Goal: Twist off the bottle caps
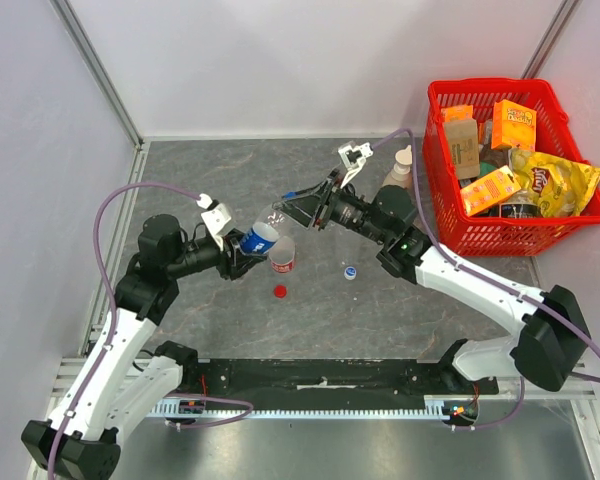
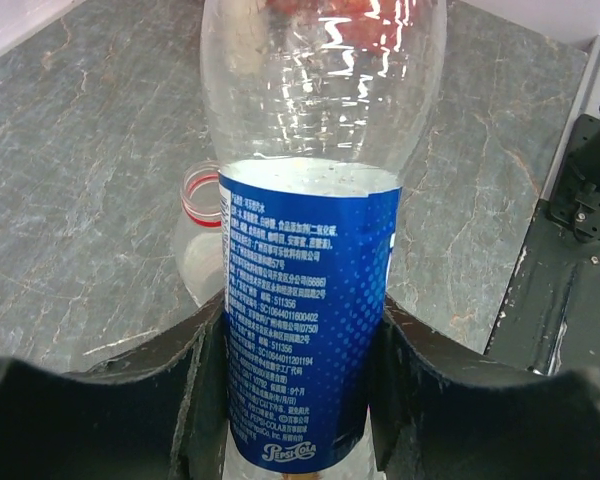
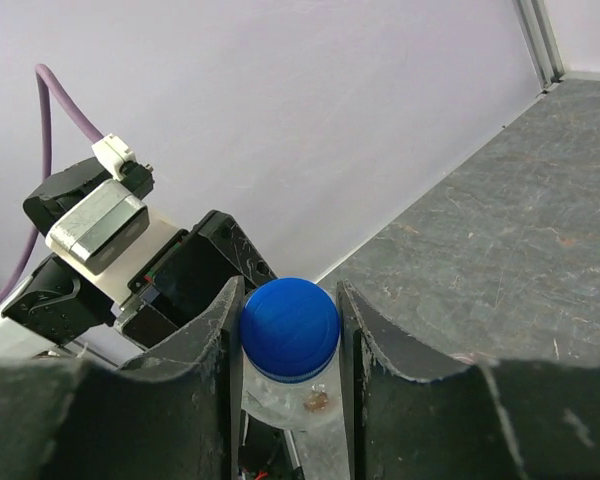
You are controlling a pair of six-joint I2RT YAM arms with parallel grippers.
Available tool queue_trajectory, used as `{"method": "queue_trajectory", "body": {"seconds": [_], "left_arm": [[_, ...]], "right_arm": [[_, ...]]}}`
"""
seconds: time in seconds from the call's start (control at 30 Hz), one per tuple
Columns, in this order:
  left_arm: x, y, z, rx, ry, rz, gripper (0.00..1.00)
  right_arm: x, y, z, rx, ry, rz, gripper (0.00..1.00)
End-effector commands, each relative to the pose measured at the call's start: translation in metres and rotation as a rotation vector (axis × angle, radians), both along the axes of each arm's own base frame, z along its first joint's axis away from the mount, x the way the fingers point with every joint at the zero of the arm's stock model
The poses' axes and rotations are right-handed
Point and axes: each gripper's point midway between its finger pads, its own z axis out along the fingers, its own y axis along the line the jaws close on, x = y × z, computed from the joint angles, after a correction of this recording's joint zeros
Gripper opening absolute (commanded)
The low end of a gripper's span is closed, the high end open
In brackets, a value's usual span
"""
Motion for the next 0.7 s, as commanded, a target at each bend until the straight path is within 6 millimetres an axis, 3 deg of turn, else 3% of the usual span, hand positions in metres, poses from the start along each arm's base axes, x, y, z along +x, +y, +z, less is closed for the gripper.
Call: {"method": "queue_trajectory", "body": {"seconds": [0.0, 0.13, 0.23, 0.47, 0.67], "left_arm": [[0.005, 0.0, 0.008, -0.003, -0.041, 0.008, 0.49], [0.005, -0.002, 0.004, 0.012, -0.026, -0.013, 0.73], [0.002, -0.005, 0.002, 0.02, -0.009, -0.044, 0.84], [-0.01, -0.018, 0.006, 0.01, 0.032, -0.182, 0.89], [-0.024, -0.028, 0.012, -0.028, 0.053, -0.304, 0.84]], "right_arm": [[-0.007, 0.008, 0.021, 0.044, -0.024, 0.063, 0.0], [-0.012, 0.009, 0.019, -0.022, -0.083, 0.084, 0.0], [-0.017, 0.006, 0.02, -0.088, -0.149, 0.097, 0.0], [-0.044, 0.005, 0.026, -0.149, -0.292, 0.228, 0.0], [-0.05, 0.006, 0.021, -0.163, -0.31, 0.273, 0.0]]}}
